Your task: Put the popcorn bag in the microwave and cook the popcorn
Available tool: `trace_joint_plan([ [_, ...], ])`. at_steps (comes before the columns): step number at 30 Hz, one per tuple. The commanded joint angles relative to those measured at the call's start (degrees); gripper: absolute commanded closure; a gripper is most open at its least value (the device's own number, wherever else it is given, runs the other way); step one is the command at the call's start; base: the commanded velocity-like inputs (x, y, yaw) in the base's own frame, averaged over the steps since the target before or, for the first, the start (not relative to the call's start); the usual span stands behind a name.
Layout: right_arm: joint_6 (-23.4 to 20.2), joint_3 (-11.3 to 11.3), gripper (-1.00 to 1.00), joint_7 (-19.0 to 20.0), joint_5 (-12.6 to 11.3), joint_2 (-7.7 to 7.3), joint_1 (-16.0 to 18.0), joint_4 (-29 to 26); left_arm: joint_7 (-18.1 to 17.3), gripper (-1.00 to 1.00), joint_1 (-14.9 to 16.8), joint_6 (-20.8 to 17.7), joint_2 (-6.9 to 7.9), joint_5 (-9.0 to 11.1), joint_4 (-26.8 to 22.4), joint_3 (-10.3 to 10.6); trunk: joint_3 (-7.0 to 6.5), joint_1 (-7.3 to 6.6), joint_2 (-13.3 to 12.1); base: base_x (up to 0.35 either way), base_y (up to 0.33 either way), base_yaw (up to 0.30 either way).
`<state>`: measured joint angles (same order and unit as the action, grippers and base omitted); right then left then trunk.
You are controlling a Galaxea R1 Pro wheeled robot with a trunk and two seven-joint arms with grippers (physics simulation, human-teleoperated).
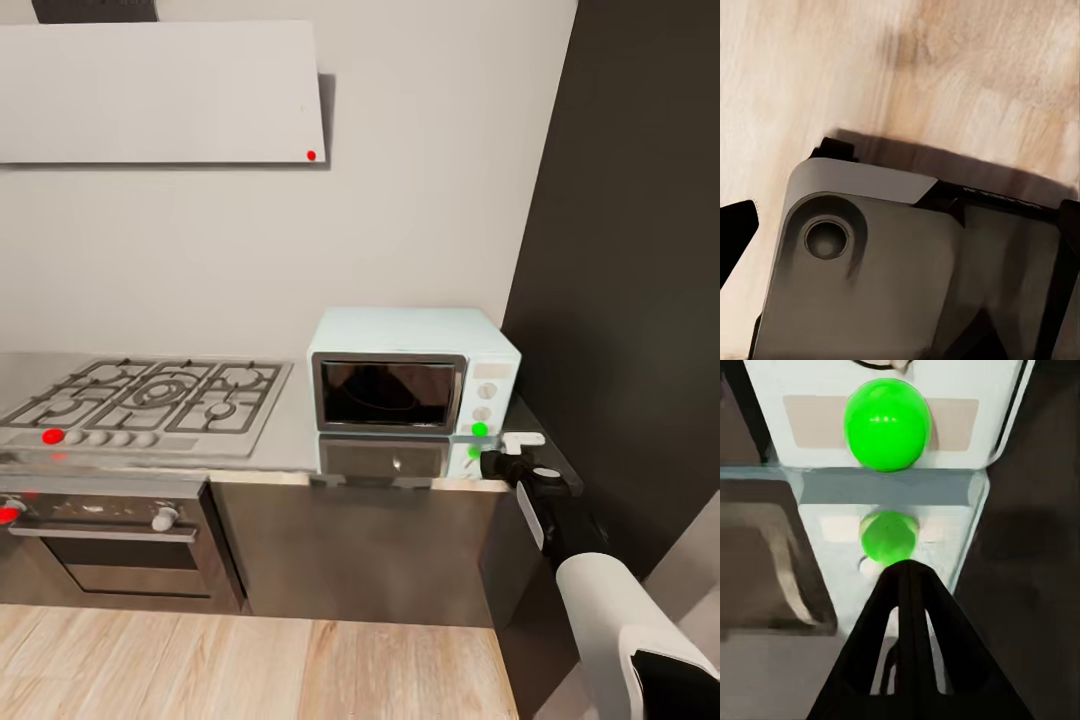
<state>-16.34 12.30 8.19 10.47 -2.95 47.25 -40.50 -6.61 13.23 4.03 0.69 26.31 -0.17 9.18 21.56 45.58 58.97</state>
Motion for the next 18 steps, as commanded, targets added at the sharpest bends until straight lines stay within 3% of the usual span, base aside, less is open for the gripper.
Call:
trace_joint_plan([
  [1,-0.27,0.27,1.00,0.51,0.61,0.05,0.03,-0.10,-0.24,-1.00,0.04,0.19,0.01,0.58,0.08,0.49,0.07,-0.03,0.05,-0.340,0.000,0.000],
  [18,-0.28,0.26,1.00,0.85,0.87,0.37,0.03,-0.17,-0.24,-1.00,0.04,0.19,0.03,0.67,0.08,0.43,0.07,-0.03,0.05,-0.340,0.000,0.000],
])
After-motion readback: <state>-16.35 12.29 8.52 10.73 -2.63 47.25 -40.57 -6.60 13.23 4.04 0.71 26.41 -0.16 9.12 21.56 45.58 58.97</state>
